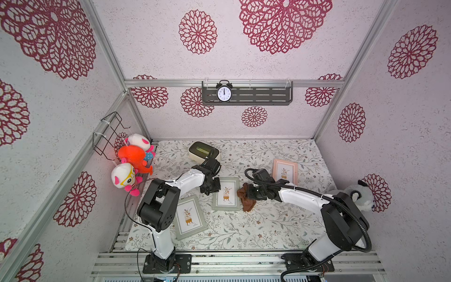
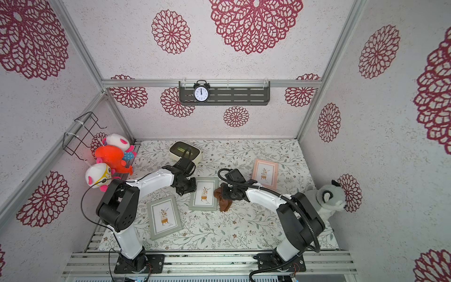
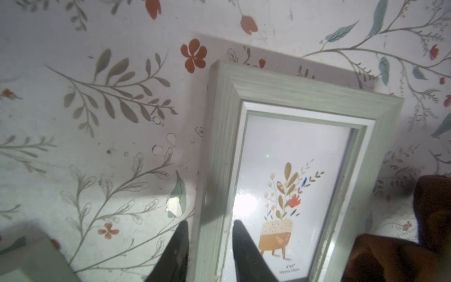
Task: Wipe the picture frame with a cloth
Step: Pick up the cleaning item at the center of the board, then wipe the dirt from the picture frame.
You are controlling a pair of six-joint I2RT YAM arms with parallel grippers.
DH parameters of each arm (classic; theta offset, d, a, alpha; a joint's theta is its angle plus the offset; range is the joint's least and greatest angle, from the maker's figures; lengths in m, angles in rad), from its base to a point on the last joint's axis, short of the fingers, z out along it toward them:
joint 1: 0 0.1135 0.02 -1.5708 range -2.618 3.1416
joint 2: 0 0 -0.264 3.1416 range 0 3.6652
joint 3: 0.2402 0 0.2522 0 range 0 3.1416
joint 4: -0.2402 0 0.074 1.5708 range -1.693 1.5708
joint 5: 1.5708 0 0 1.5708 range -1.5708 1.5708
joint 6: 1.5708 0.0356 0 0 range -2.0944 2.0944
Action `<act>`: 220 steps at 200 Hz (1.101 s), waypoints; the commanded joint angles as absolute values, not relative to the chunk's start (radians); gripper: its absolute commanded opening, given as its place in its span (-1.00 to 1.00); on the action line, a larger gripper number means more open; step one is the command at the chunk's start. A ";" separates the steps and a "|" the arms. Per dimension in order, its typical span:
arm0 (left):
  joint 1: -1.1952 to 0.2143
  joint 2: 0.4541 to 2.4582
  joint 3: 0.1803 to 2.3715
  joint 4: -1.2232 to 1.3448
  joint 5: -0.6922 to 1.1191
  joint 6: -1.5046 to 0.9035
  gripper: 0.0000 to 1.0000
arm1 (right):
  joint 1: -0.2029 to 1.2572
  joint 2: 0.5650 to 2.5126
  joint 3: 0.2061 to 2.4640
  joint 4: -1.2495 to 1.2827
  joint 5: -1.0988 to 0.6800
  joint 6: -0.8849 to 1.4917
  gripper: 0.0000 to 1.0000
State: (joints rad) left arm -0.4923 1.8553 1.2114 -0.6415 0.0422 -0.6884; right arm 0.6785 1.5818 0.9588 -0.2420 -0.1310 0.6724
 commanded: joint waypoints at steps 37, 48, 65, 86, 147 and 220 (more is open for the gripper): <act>-0.514 1.929 1.218 -0.639 -0.003 -0.679 -0.67 | 0.760 1.672 1.058 -0.292 -0.110 0.636 -1.00; -0.516 1.942 1.221 -0.645 -0.002 -0.674 -0.70 | 0.771 1.706 1.063 -0.293 -0.112 0.632 -1.00; -0.521 1.953 1.227 -0.657 0.002 -0.666 -0.78 | 0.786 1.756 1.072 -0.288 -0.110 0.628 -1.00; -0.533 2.006 1.237 -0.670 0.002 -0.657 -0.86 | 0.790 1.805 1.101 -0.296 -0.089 0.613 -1.00; -0.558 2.046 1.238 -0.671 0.001 -0.648 -0.97 | 0.737 1.925 1.247 -0.331 -0.033 0.568 -1.00; -0.568 2.039 1.221 -0.654 -0.002 -0.659 -0.94 | 0.664 1.942 1.294 -0.304 -0.073 0.551 -1.00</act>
State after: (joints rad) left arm -0.5358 1.9377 1.3010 -0.6456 -0.0689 -0.6544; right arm 0.6846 1.9511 1.3121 -0.2672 -0.1055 0.5747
